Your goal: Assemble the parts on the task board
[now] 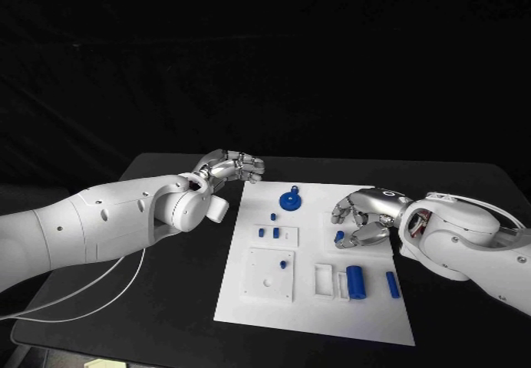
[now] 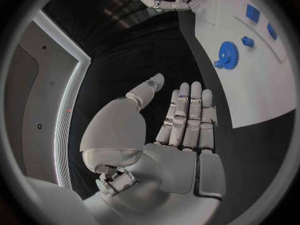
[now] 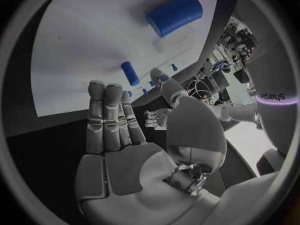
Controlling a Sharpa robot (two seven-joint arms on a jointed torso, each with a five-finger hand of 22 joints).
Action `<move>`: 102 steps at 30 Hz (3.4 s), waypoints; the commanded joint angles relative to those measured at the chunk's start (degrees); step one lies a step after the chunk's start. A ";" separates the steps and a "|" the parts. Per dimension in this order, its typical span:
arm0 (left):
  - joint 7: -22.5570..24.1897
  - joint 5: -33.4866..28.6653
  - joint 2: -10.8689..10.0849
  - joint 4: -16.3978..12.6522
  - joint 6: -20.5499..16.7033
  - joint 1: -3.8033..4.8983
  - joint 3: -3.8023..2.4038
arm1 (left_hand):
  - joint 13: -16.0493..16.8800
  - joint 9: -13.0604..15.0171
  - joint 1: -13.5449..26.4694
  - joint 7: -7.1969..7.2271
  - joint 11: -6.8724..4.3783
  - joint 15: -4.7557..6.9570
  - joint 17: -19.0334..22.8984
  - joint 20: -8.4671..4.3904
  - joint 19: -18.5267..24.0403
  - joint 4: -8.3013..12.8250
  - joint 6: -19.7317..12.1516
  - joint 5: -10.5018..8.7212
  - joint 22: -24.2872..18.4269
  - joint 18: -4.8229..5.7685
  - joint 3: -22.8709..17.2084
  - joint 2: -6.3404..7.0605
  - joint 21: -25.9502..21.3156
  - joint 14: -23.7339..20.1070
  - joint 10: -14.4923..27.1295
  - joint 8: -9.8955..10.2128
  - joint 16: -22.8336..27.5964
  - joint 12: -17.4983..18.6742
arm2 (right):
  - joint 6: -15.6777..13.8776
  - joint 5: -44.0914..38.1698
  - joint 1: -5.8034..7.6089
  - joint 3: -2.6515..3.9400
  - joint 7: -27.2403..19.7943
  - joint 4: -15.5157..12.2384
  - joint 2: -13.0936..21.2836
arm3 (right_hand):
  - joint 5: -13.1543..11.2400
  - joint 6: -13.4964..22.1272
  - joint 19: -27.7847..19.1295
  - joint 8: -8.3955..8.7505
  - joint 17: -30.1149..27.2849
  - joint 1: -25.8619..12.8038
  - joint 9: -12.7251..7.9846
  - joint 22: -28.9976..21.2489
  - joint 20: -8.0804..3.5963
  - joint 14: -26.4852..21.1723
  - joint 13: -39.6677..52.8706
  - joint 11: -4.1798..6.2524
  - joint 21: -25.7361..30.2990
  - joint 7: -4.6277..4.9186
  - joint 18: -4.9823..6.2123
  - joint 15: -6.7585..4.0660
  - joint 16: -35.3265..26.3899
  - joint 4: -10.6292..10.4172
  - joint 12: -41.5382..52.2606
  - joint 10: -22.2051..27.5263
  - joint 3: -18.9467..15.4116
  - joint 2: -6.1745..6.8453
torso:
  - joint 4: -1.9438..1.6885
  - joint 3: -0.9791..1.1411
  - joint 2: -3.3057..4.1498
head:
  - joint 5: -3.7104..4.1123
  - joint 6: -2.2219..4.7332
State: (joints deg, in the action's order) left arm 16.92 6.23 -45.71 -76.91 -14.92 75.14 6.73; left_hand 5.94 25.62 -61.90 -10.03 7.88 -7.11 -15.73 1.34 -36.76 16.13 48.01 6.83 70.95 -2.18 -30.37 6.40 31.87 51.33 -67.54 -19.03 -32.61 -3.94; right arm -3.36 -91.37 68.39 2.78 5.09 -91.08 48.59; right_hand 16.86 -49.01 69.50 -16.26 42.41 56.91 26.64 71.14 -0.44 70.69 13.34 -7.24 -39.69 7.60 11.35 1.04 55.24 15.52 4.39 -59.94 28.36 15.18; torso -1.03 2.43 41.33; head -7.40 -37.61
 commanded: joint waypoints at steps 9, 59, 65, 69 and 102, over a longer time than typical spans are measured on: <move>0.33 0.02 -0.06 0.24 0.76 0.05 -0.04 | -0.10 -0.11 0.29 0.11 -0.07 -0.31 -0.20 0.30 0.01 0.05 -0.38 -0.36 0.10 -0.82 0.39 0.00 -0.41 -0.32 0.39 -0.16 0.33 0.01 | 1.00 -4.38 -0.01 0.00 0.57 0.67 -0.94 | -3.03 -2.76 0.35 -1.71 -0.46 5.50 0.24 0.61 -0.42 0.44 -0.16 1.92 -0.12 1.52 3.65 -2.24 1.03 0.87 3.21 -5.69 1.83 -3.99 | -0.08 -0.11 0.02 | 0.49 -0.22; 0.21 0.07 -0.17 0.42 1.07 0.05 -0.04 | -0.17 -0.15 0.47 0.07 -0.03 -0.35 -0.68 0.34 -0.02 -0.01 -0.51 -0.38 0.27 -0.86 0.45 -0.20 -0.64 -0.34 0.53 -0.18 0.71 -0.02 | 2.89 -6.62 -0.15 -0.06 1.69 -0.38 -1.33 | -14.07 -11.22 3.36 -4.82 0.84 7.56 0.80 3.75 -1.04 2.01 2.22 5.33 -2.96 -1.65 3.65 -5.44 5.13 -2.76 9.69 -14.08 18.73 -4.85 | -0.07 -0.14 0.00 | 0.46 -0.89; 0.35 0.08 -0.15 0.44 0.89 0.05 -0.04 | -0.18 -0.16 0.47 0.07 -0.02 -0.35 -0.75 0.35 -0.03 -0.01 -0.52 -0.27 0.29 -0.87 0.43 -0.23 -0.67 -0.32 0.53 -0.19 0.76 -0.02 | 3.01 -7.02 -0.17 -0.06 2.33 -0.60 -1.31 | -14.07 -11.56 3.45 -5.37 1.43 7.67 1.65 4.08 -1.28 1.88 3.15 5.66 -3.23 -1.91 3.65 -5.77 5.48 -2.94 10.41 -14.54 19.53 -4.80 | -0.07 -0.12 -0.01 | 0.46 -0.91; 0.37 0.08 -0.13 0.50 0.85 0.05 -0.05 | -0.18 -0.16 0.46 0.07 -0.02 -0.35 -0.78 0.35 -0.03 0.00 -0.52 -0.23 0.30 -0.87 0.42 -0.23 -0.68 -0.32 0.53 -0.19 0.77 -0.03 | 1.16 -7.10 -0.17 -0.06 2.36 -0.87 -1.29 | -14.07 -11.57 3.47 -5.44 1.50 7.70 1.79 4.11 -1.31 1.86 3.31 5.70 -3.25 -1.94 3.65 -5.81 5.50 -2.96 10.51 -14.57 19.66 -4.80 | -0.04 -0.13 0.01 | 0.36 -0.99; 0.79 0.08 0.50 1.15 0.87 0.04 -0.05 | -0.15 -0.09 0.24 0.22 -0.14 -0.33 -1.22 0.35 -0.10 0.11 -0.19 -0.08 0.48 -0.89 0.32 -0.43 -0.82 -0.21 0.27 -0.46 1.01 -0.18 | -6.71 -3.44 0.01 0.72 -0.72 -7.37 -7.60 | -14.07 -11.44 3.63 -5.63 1.79 7.84 2.51 4.11 -1.43 1.86 3.98 5.74 -3.19 -1.99 3.65 -5.86 5.46 -3.29 10.70 -14.26 20.62 -4.51 | -0.05 -0.13 0.00 | -1.27 -1.04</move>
State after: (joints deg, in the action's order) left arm 16.91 6.26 -45.38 -75.70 -14.70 75.14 6.73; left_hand 5.82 25.55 -61.90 -9.87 7.88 -7.31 -16.88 1.34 -36.76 16.13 47.86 6.60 71.35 -2.15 -30.07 6.40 31.26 51.13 -67.55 -19.26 -31.93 -3.94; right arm -8.16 -96.28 68.67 3.54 6.29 -98.27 41.18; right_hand 2.43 -60.21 72.71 -21.71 44.15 64.27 29.07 74.93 -1.37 73.10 17.21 -1.83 -42.70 5.73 11.39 -3.98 60.56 12.28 14.86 -73.73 48.54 10.71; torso -1.08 2.32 41.31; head -8.50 -38.66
